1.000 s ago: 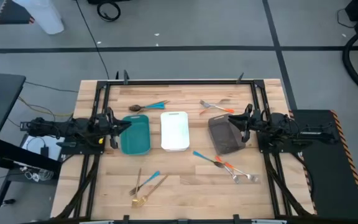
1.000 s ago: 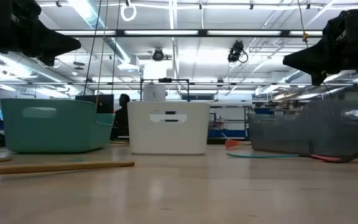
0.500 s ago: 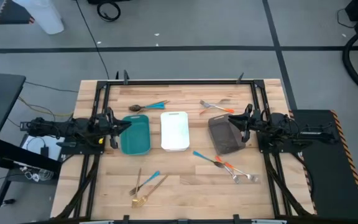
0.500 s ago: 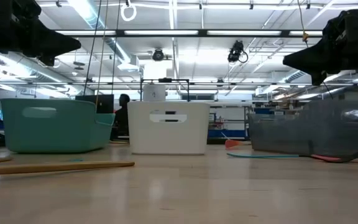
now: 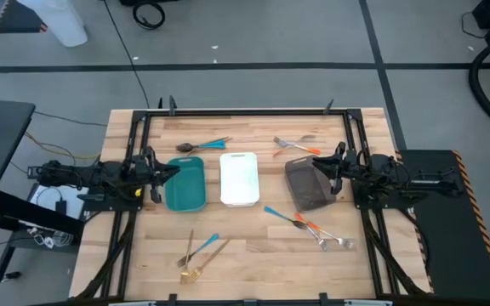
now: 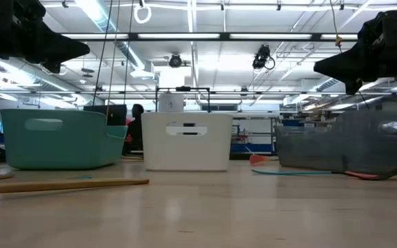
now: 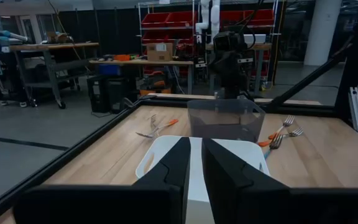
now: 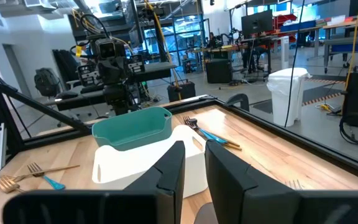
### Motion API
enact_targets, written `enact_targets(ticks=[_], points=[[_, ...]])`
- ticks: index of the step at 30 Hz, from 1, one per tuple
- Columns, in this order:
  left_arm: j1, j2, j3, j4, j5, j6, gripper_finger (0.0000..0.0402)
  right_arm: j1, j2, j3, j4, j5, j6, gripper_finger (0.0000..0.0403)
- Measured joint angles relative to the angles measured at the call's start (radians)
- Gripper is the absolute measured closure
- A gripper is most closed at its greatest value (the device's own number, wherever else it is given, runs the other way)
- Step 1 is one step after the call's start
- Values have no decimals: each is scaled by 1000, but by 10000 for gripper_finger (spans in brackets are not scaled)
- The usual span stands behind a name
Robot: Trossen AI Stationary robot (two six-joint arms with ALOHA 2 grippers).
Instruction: Sort silverware by color (type)
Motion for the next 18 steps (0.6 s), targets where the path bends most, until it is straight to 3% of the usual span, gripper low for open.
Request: enact_targets(ticks=[5, 9, 15, 18], points=[[0, 0, 0, 4, -1, 24, 353, 0, 0, 0, 0, 0, 0, 332], [5, 0, -1, 145, 12, 282, 353, 0, 0, 0, 0, 0, 0, 332], [5, 0, 0, 292, 20, 281, 353, 0, 0, 0, 0, 0, 0, 332], [5, 0, 0, 305, 25, 198, 353, 0, 0, 0, 1, 0, -3, 332]])
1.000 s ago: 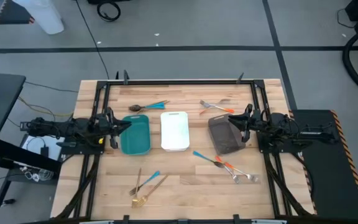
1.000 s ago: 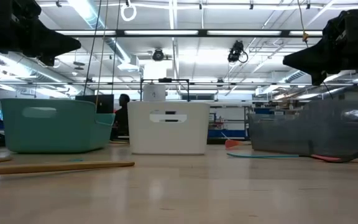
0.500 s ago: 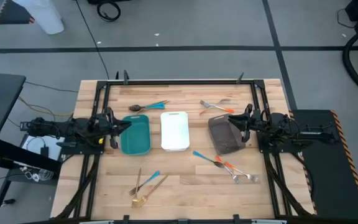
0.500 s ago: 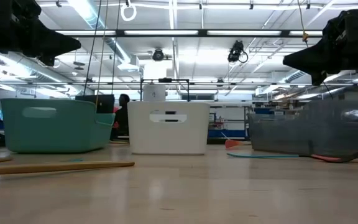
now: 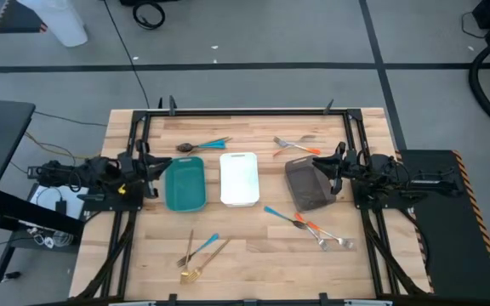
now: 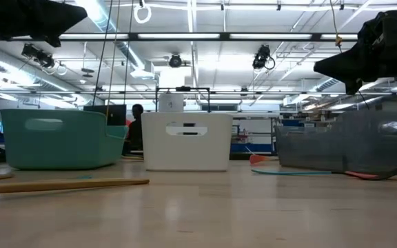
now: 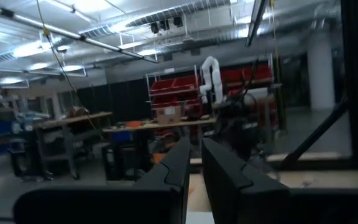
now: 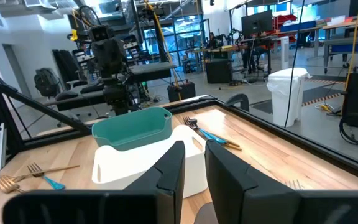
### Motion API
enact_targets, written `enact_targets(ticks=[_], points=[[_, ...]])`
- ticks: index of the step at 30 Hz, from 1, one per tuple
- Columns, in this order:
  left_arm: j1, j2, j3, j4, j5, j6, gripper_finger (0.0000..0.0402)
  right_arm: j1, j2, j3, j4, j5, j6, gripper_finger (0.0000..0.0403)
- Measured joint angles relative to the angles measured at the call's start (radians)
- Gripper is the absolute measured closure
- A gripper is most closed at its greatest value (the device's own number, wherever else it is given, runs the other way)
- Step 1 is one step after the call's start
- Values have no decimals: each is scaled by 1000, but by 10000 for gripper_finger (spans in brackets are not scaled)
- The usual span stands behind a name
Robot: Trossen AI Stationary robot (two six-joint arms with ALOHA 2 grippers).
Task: Sort silverware by color (type)
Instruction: Put the blue fork into the white bin
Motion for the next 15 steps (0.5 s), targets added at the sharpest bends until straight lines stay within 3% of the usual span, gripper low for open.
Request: enact_targets(ticks=[6, 15], points=[[0, 0, 0, -2, 2, -69, 353, 0, 0, 0, 45, 56, 3, 332], [-2, 0, 0, -33, 13, -364, 353, 0, 0, 0, 223, 83, 267, 332]])
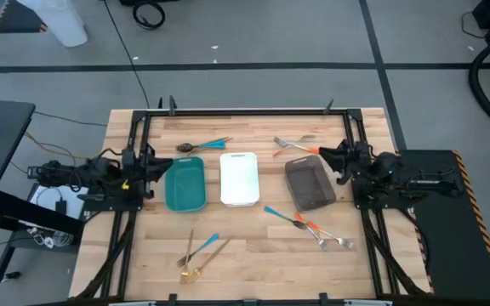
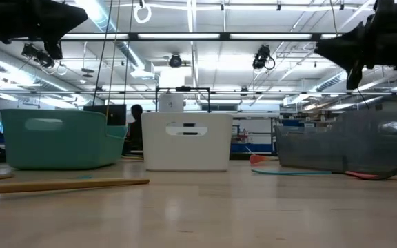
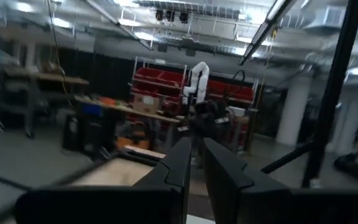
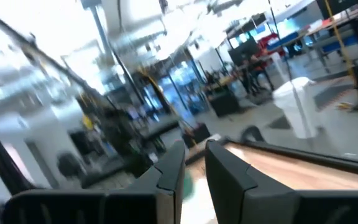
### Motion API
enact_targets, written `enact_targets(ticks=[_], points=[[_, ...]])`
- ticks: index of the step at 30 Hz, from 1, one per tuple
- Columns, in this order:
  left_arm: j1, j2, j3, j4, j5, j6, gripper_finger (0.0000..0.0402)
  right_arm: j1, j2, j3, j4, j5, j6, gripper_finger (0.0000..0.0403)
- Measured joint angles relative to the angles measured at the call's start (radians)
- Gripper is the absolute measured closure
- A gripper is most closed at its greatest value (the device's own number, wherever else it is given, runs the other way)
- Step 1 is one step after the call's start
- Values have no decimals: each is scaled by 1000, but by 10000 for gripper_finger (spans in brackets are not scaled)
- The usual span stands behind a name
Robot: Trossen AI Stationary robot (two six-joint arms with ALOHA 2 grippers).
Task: Sort silverware by color (type)
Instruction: Put the blue fork into the white bin
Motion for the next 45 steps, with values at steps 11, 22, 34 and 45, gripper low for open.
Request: enact_targets(ticks=[11, 22, 34, 45], points=[[13, 0, 0, 74, 20, 12, 353, 0, 1, 0, 77, 40, 45, 332], [79, 14, 0, 205, -112, 114, 353, -1, 187, 1, 83, 94, 46, 332], [193, 289, 57, 224, -167, 28, 354, -52, 458, 215, -78, 97, -11, 332], [214, 474, 91, 243, -167, -16, 354, -128, 719, 486, -434, 85, -13, 332]])
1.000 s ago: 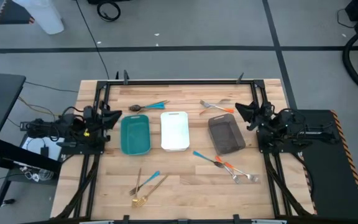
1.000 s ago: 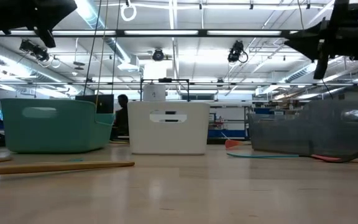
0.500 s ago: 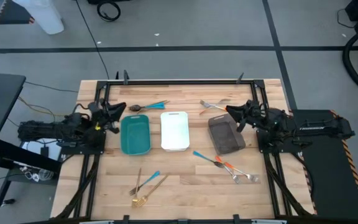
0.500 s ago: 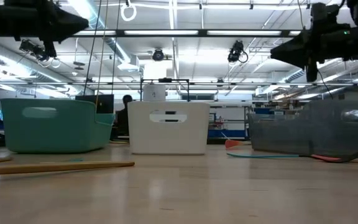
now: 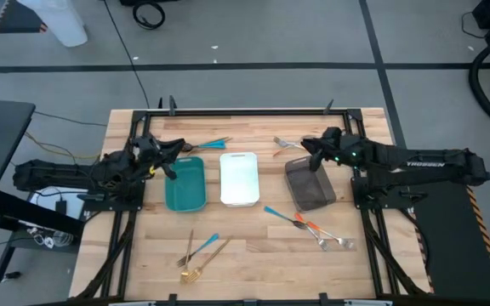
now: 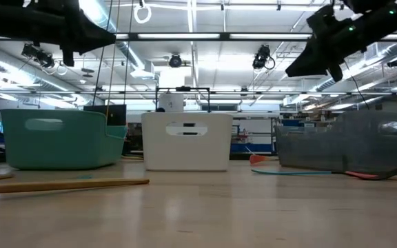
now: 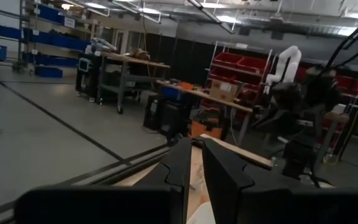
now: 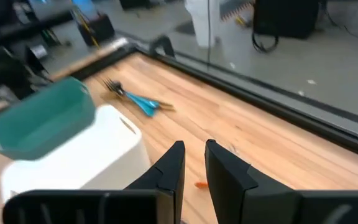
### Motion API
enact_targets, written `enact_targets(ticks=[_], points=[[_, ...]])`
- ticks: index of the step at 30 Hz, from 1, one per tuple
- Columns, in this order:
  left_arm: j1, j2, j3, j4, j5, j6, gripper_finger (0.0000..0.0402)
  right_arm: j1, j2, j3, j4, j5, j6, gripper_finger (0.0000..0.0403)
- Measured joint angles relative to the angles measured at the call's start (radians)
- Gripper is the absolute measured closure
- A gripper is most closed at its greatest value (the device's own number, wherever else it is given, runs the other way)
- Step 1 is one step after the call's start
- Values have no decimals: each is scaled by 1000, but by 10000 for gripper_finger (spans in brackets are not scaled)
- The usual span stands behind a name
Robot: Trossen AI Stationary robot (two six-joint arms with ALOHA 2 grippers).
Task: Sort silverware by color (type)
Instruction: Put the blue fork into the white bin
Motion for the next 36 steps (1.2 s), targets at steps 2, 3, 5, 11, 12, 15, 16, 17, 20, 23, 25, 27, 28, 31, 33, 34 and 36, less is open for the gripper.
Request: enact_targets(ticks=[2, 3, 5, 11, 12, 15, 16, 17, 20, 23, 25, 27, 28, 31, 33, 34, 36], points=[[10, 10, 0, 0, 0, -5, 354, -24, 50, 48, -51, -18, -17, 332], [14, 12, 0, 0, 0, -7, 354, -36, 74, 70, -70, -29, -21, 332], [19, 11, 0, 0, 0, -11, 354, -59, 117, 109, -97, -50, -35, 332], [19, 10, 0, -21, 23, -46, 352, -112, 216, 175, -107, -149, -88, 332], [19, 10, 0, -25, 30, -54, 350, -119, 229, 184, -113, -164, -95, 332], [19, 10, 0, -27, 51, -56, 333, -132, 269, 208, -127, -196, -105, 332], [19, 10, 0, -28, 54, -56, 325, -136, 281, 219, -135, -204, -112, 332], [19, 10, 0, -29, 56, -56, 317, -138, 294, 229, -142, -212, -119, 331], [18, 10, 0, -33, 71, -56, 291, -146, 333, 263, -175, -228, -130, 327], [18, 11, 42, -129, 87, -74, 274, -159, 376, 308, -231, -230, -138, 321], [18, 18, 97, -239, 88, -98, 268, -166, 407, 341, -268, -230, -147, 316], [17, 31, 148, -336, 88, -117, 267, -175, 438, 373, -295, -230, -157, 312], [16, 40, 168, -373, 88, -129, 267, -180, 454, 391, -311, -230, -163, 309], [15, 67, 190, -393, 88, -134, 267, -197, 504, 441, -368, -231, -187, 303], [15, 86, 190, -398, 89, -133, 267, -205, 541, 469, -405, -254, -199, 300], [16, 97, 190, -399, 88, -133, 267, -206, 560, 481, -417, -270, -203, 298], [16, 120, 190, -401, 88, -132, 267, -201, 596, 507, -435, -302, -206, 294]])
